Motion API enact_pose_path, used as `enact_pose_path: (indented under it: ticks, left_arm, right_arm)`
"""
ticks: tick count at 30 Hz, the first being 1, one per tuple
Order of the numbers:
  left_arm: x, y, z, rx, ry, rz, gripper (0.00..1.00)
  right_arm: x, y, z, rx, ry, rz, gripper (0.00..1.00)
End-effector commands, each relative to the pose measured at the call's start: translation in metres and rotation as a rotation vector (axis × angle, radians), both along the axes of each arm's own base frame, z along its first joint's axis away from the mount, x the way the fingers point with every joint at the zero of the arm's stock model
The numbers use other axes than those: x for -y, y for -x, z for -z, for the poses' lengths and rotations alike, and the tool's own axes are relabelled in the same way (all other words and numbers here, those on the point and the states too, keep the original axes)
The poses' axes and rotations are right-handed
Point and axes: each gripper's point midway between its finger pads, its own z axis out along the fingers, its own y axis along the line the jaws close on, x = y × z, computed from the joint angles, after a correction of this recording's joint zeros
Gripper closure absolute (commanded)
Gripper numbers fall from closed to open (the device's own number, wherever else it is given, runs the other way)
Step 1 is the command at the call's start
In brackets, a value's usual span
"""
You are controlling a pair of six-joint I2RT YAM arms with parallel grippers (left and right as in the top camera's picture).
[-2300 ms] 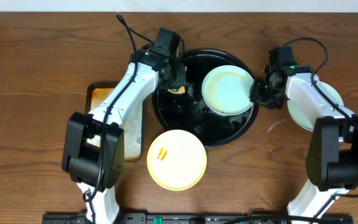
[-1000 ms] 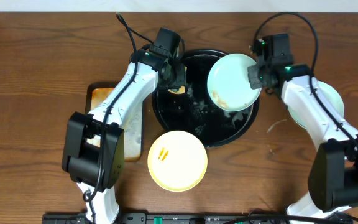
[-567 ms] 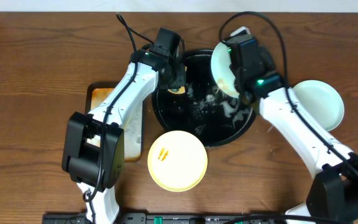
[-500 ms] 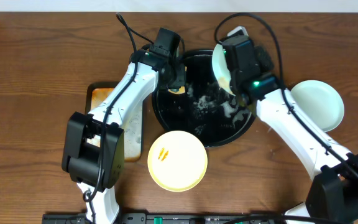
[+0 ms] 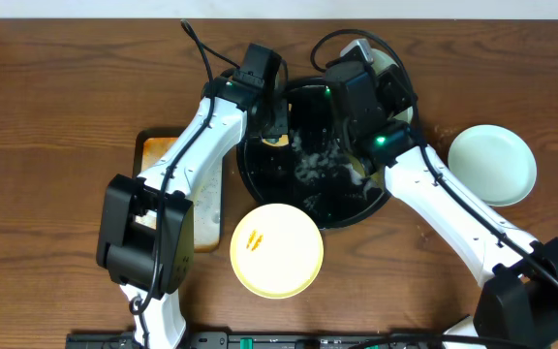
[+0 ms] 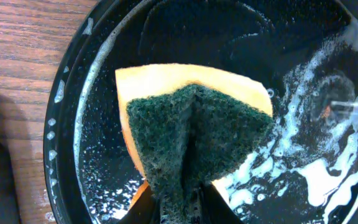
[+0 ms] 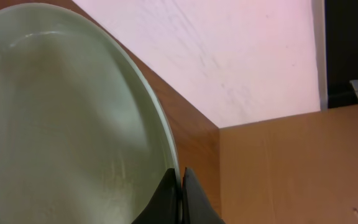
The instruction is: Clean dirty plates on tray and stack at the side
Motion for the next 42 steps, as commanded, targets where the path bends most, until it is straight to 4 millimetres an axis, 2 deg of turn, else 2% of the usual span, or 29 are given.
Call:
enact_pose_path:
  ticks: [1, 27, 31, 33, 38, 39, 42]
  left_arm:
    - [-0.001, -0.005, -0.009, 0.023, 0.006, -0.004, 0.84]
    - [-0.001, -0.005, -0.009, 0.023, 0.006, -0.004, 0.84]
    - [-0.003, -0.004, -0.01, 0.016, 0.004, -0.007, 0.87]
    - [-0.01, -0.001, -0.013, 0.006, 0.0, -0.02, 0.91]
    - [-0.057, 0.012, -0.042, -0.021, -0.014, -0.109, 0.92]
    - [-0.079, 0.019, -0.051, -0.038, -0.028, -0.153, 0.92]
    - [-0.128, 0.038, -0.059, -0.096, -0.093, -0.243, 0.92]
  right_arm:
    - [0.002, 0.002, -0.018, 0.043, 0.01, 0.024, 0.99]
    - [0.001, 0.001, -0.02, 0.054, 0.003, 0.024, 0.99]
    - [0.001, 0.001, -0.02, 0.055, 0.002, 0.024, 0.99]
    - [0.002, 0.001, -0.02, 0.055, 0.002, 0.024, 0.99]
    - [0.001, 0.001, -0.02, 0.057, 0.0, 0.023, 0.99]
    - [0.001, 0.001, -0.02, 0.058, -0.001, 0.023, 0.99]
    - [0.001, 0.001, -0.021, 0.061, -0.002, 0.024, 0.99]
